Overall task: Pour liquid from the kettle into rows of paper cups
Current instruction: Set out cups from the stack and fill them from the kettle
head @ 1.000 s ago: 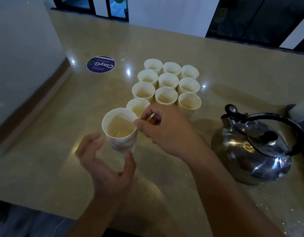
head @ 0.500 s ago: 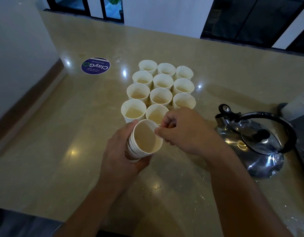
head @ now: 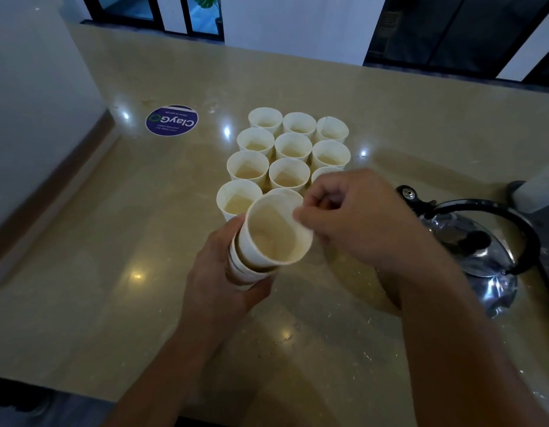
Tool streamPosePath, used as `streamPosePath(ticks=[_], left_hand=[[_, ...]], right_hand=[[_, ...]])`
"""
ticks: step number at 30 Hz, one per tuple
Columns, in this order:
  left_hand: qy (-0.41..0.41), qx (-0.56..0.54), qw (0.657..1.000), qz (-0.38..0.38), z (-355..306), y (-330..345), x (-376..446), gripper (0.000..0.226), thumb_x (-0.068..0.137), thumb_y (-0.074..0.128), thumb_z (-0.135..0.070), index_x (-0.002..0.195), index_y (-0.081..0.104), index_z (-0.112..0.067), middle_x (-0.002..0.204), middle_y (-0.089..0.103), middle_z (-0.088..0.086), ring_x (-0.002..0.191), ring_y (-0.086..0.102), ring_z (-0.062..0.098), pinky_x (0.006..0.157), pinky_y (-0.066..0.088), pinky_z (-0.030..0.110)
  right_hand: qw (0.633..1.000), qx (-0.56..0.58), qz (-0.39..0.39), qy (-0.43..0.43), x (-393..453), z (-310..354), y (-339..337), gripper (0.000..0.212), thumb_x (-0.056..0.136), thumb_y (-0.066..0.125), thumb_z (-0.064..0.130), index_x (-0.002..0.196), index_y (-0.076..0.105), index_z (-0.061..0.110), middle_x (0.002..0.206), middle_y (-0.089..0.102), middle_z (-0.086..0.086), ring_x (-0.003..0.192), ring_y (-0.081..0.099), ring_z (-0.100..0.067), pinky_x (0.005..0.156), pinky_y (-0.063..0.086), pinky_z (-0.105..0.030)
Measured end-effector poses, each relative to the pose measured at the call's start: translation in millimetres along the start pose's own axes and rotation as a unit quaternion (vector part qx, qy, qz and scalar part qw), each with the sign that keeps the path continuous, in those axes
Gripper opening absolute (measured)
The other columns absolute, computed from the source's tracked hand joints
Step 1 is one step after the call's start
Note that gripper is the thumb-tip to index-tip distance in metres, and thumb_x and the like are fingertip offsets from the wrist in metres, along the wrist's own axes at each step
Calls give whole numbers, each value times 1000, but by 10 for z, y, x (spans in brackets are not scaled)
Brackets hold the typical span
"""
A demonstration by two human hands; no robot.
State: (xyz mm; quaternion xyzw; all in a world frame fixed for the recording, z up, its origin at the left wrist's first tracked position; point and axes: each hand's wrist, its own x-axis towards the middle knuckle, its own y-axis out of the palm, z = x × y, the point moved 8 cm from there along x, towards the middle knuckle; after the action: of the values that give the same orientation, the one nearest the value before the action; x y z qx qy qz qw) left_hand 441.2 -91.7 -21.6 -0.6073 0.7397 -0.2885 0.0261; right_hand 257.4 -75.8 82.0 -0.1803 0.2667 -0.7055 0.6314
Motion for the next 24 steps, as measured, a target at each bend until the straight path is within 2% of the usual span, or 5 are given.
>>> streamPosePath(ticks=[5, 8, 16, 20, 24], left_hand=[[-3, -21, 998, -52, -28, -63, 23, 101, 60, 95, -20, 132, 32, -54, 120, 42, -50, 113, 49, -16, 88, 45, 8], [-20, -57, 993, -103, 7, -132, 19, 102, 60, 94, -12, 133, 29, -43, 116, 36, -54, 112, 45, -21, 83, 43, 1], [-6, -26, 990, -135, -161, -242, 6, 99, 64, 92, -15, 132, 26, -40, 116, 28, -57, 117, 40, -20, 90, 39, -2], [8, 25, 987, -160, -299, -376, -6, 93, 66, 92, -23, 140, 36, -20, 138, 38, -18, 128, 41, 1, 101, 33, 5], [164, 36, 963, -209, -716, -483, -97, 71, 74, 71, -16, 134, 36, 2, 138, 42, 15, 132, 43, 27, 106, 39, 45]], right_hand=[[992, 57, -115, -8, -106, -31, -582, 15, 86, 69, 12, 71, 66, 13, 53, 65, -2, 40, 51, -5, 47, 39, -14], [988, 50, -145, 22, -135, -246, -759, 19, 87, 68, 12, 69, 66, 13, 57, 69, -3, 42, 56, -11, 52, 40, -23], [984, -51, -61, 162, -29, -880, -441, 5, 90, 68, 16, 85, 67, 15, 63, 73, 4, 55, 69, -12, 59, 53, -27], [979, -61, -55, 186, 63, -1063, -318, 8, 89, 68, 11, 88, 64, 18, 63, 73, 2, 54, 69, -12, 62, 57, -27], [976, -62, -57, 199, 152, -1184, -254, 7, 90, 68, 14, 89, 64, 19, 64, 73, 3, 51, 67, -9, 61, 54, -27]])
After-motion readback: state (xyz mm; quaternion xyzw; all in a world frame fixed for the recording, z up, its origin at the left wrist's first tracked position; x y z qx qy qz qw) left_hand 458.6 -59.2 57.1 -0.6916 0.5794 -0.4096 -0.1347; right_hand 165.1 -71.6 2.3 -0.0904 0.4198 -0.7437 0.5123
